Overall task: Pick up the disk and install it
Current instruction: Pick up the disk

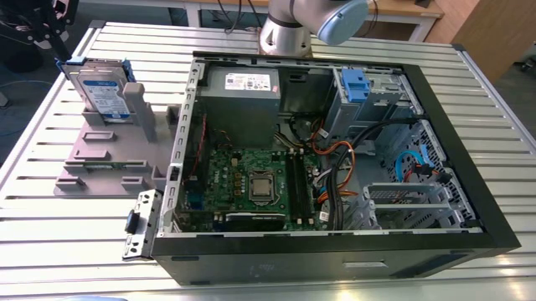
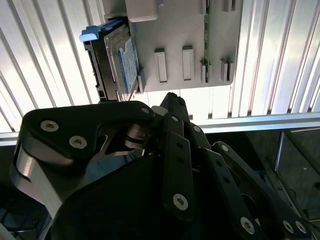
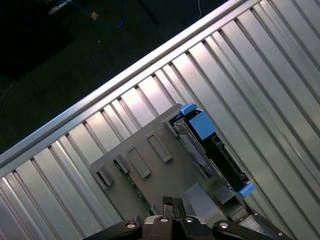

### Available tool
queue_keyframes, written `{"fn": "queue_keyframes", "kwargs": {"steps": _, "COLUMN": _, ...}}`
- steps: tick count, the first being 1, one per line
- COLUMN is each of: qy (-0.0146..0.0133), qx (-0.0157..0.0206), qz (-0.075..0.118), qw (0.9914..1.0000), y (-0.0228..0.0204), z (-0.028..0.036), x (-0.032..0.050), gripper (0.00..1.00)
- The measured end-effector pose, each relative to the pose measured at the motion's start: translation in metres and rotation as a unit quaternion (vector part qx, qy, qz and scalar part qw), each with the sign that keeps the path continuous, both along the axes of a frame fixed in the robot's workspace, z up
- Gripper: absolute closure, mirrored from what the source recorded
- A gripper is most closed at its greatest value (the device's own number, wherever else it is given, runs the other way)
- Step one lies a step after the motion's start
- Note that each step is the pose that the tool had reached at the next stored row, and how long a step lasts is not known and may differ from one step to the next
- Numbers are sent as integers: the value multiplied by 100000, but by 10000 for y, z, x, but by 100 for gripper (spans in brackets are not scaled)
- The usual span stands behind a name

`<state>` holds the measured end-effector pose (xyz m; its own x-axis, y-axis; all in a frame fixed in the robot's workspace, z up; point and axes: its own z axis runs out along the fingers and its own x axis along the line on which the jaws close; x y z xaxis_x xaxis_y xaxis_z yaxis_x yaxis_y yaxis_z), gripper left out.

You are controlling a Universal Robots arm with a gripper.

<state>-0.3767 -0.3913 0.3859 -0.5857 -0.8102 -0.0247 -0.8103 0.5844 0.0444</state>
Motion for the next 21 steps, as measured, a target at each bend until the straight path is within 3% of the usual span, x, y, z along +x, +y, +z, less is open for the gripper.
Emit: {"fn": "queue_keyframes", "kwargs": {"steps": 21, "qy": -5, "qx": 3, "qz": 926, "qw": 99996, "y": 0, "z": 0, "x": 0, "gripper": 89}}
